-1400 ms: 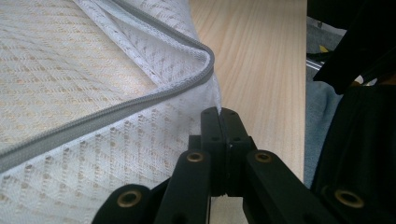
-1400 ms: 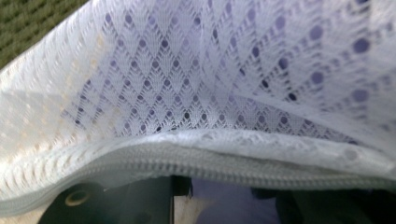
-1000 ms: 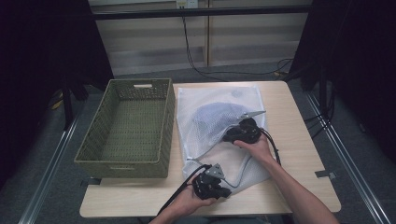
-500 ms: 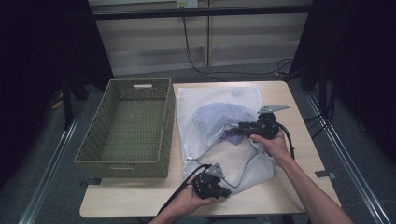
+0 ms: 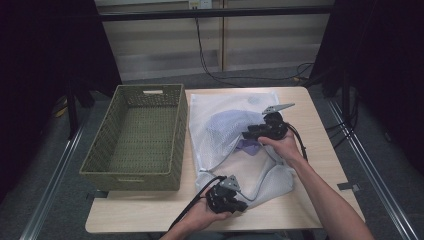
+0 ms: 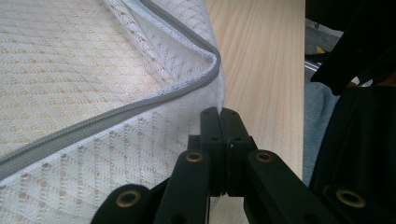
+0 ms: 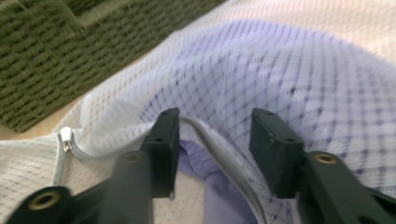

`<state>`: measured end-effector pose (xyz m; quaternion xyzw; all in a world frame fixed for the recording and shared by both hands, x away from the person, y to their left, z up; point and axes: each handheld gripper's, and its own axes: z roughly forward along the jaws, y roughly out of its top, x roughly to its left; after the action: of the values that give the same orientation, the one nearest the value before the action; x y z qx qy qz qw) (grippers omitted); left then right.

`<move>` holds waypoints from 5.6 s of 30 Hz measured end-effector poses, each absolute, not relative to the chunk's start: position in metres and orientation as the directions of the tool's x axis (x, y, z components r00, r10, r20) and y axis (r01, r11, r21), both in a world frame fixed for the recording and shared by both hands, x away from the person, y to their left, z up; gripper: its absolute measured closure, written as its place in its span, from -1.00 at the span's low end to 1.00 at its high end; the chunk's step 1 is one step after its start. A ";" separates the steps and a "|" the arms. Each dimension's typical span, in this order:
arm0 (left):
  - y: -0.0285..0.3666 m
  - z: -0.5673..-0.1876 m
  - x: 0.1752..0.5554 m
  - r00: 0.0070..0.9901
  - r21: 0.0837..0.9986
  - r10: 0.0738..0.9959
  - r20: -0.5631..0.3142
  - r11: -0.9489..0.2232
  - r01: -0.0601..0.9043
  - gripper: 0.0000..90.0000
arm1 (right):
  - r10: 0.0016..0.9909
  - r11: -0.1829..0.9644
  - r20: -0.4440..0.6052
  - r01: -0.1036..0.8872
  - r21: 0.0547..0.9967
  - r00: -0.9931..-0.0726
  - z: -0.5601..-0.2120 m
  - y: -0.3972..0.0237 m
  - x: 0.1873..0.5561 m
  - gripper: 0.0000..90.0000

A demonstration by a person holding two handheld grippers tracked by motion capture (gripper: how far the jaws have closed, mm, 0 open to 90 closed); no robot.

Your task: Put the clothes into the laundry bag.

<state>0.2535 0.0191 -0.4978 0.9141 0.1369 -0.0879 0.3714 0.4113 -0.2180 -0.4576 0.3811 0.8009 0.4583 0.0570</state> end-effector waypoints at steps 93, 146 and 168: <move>0.020 -0.496 0.255 0.945 0.646 0.193 -0.264 -0.692 0.322 0.95 | 0.528 0.458 0.255 0.524 0.718 -0.810 -0.503 -0.216 0.303 0.87; 0.105 -0.489 0.270 0.825 0.619 0.553 -0.115 -0.610 0.495 0.84 | 0.697 0.444 0.175 0.610 0.656 -0.695 -0.499 -0.291 0.276 1.00; 0.147 -0.486 0.260 0.813 0.596 0.576 -0.083 -0.625 0.504 0.72 | 0.777 0.422 0.101 0.633 0.649 -0.621 -0.496 -0.317 0.257 1.00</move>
<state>0.2597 0.1470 -0.4857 0.8996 0.3000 0.0581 0.3120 0.2568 -0.3175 -0.4955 0.4216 0.8362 0.3337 0.1076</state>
